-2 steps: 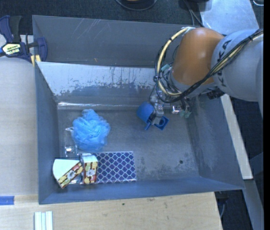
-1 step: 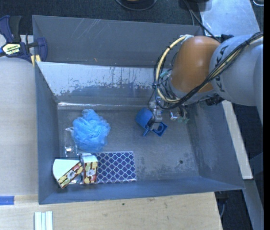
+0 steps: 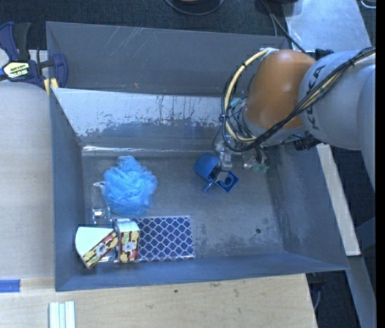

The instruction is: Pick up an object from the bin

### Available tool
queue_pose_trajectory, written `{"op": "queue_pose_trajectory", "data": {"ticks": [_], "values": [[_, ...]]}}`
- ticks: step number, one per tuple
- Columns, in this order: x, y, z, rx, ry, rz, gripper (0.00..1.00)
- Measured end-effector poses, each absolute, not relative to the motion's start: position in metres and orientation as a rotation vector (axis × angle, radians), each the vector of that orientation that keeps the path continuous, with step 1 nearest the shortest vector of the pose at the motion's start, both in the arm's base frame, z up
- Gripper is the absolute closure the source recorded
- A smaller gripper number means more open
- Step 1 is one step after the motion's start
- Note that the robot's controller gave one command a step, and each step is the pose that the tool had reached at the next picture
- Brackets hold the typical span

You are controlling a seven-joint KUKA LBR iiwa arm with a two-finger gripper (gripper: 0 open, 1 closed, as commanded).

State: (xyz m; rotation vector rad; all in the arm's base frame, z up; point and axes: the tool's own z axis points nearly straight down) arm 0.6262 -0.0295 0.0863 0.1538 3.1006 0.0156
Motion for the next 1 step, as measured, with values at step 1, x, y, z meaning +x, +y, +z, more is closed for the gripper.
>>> {"op": "queue_pose_trajectory", "data": {"ticks": [1], "values": [[0.6311, -0.0386, 0.0882, 0.193, 3.087, 0.013, 1.0]]}}
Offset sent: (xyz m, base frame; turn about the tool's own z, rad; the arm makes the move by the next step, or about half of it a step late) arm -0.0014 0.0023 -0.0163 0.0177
